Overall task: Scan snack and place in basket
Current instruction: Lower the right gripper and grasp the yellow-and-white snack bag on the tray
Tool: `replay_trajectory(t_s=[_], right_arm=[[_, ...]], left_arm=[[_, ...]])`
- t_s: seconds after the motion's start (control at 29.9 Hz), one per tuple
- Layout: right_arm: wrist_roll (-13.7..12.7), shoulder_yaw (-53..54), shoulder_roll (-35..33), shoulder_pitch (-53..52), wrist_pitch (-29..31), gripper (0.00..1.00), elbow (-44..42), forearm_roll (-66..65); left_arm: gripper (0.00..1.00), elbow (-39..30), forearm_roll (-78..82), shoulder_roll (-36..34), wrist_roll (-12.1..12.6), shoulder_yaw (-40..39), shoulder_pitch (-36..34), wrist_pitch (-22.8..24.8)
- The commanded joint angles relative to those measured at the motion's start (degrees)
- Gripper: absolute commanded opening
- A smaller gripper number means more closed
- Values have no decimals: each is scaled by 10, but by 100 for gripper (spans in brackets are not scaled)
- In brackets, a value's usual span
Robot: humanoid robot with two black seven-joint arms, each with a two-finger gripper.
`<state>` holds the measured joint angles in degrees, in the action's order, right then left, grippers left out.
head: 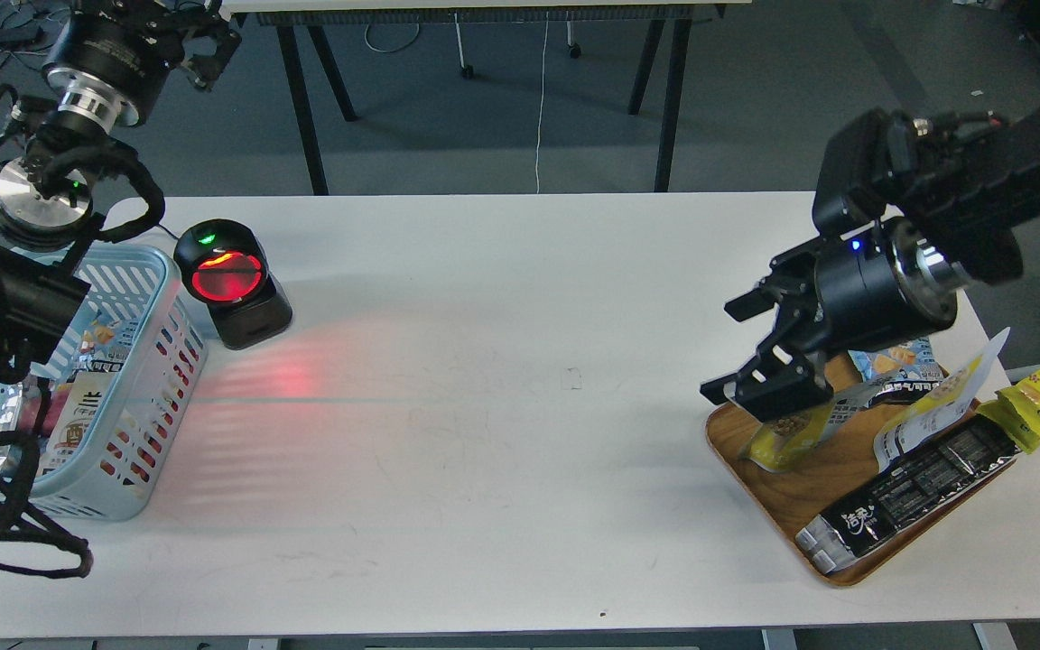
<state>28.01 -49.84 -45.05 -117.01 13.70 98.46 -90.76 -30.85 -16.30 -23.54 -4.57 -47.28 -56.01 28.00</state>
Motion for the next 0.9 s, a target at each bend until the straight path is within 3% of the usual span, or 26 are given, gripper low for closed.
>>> replay_trajectory(t_s=[0.0,0.13,0.63,0.87], right_arm=[[0,-43,-13,0,-21,72,7,-109],[0,-75,-15,9,-30,63,5,-154],[0,-55,24,88,-32,61,-87,-163],[0,-34,34,128,-33,46,-129,-162]], left_arm=[[100,0,1,1,-15,1,-2,0],[100,0,30,3,-31,1,-4,0],[100,7,36,8,-37,1,-5,0],[100,9,36,7,-38,1,-5,0]])
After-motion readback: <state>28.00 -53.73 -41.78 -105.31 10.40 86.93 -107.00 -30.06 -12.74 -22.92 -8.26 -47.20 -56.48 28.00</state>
